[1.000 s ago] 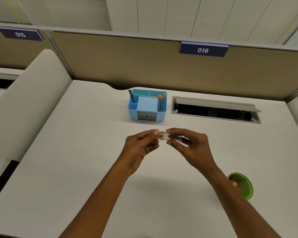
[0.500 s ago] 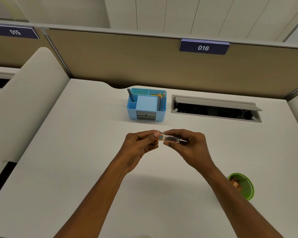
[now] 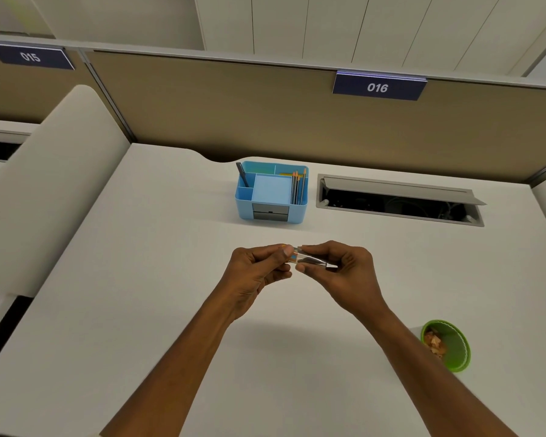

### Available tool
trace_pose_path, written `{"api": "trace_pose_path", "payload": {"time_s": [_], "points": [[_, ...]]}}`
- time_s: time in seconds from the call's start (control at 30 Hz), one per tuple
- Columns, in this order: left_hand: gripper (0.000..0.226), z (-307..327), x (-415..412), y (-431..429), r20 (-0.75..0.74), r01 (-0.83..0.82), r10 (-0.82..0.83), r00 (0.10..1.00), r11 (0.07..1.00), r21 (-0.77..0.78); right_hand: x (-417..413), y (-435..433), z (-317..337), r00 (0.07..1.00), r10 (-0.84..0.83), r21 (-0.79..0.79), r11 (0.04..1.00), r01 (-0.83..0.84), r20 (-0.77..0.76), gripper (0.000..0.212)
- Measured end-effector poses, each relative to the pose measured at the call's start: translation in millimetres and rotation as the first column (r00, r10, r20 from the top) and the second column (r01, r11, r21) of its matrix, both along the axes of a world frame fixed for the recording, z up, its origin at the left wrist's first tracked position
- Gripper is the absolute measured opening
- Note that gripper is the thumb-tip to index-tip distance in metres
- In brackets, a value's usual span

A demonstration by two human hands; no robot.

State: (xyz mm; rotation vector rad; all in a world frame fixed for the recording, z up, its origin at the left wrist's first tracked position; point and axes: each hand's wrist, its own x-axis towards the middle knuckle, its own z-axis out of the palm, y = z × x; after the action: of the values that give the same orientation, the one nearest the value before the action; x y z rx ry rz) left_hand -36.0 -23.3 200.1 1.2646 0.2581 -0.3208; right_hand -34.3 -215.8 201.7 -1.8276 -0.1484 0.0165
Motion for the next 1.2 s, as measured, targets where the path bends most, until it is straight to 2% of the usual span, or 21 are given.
{"api": "trace_pose_path", "payload": {"time_s": [0.17, 0.3, 0.5, 0.6, 0.67, 0.73, 0.83, 1.07, 1.2], "points": [[0.019, -5, 12, -6, 0.031, -0.065, 0.063, 0.997, 0.996, 0.056, 8, 0, -2, 1.000, 0.009, -0.017, 1.000, -0.009, 0.017, 0.033], [0.023, -14, 22, -6, 0.033, -0.137, 0.137, 0.990, 0.990, 0.021, 17, -5, -3, 0.999, 0.035, -0.071, 0.997, -0.033, 0.022, 0.049], [0.027, -31, 35, 2, 0.050, -0.152, 0.152, 0.987, 0.988, 0.010, 34, -7, -15, 0.993, 0.028, -0.227, 0.974, -0.001, 0.117, 0.032], [0.031, -42, 46, 1, 0.068, -0.220, 0.213, 0.975, 0.969, 0.112, 52, -2, -22, 0.992, 0.029, -0.277, 0.961, 0.007, 0.124, 0.032], [0.045, -52, 52, 0, 0.175, -0.282, 0.235, 0.956, 0.899, 0.334, 66, 2, -27, 0.991, 0.007, -0.300, 0.953, 0.034, 0.135, 0.032], [0.061, -71, 60, 6, 0.294, -0.306, 0.157, 0.943, 0.758, 0.576, 86, 7, -33, 0.990, -0.025, -0.308, 0.949, 0.067, 0.138, 0.032], [0.064, -107, 71, 17, 0.239, -0.204, 0.018, 0.971, 0.579, 0.789, 120, 18, -44, 0.989, -0.059, -0.353, 0.930, 0.104, 0.136, 0.035], [0.075, -177, 81, 30, 0.125, -0.064, -0.216, 0.968, 0.267, 0.962, 181, 44, -66, 0.990, -0.094, -0.381, 0.916, 0.128, 0.104, 0.037], [0.074, -200, 85, 35, 0.087, -0.041, -0.259, 0.962, 0.180, 0.983, 204, 55, -80, 0.995, -0.072, -0.457, 0.885, 0.093, 0.064, 0.038]]}}
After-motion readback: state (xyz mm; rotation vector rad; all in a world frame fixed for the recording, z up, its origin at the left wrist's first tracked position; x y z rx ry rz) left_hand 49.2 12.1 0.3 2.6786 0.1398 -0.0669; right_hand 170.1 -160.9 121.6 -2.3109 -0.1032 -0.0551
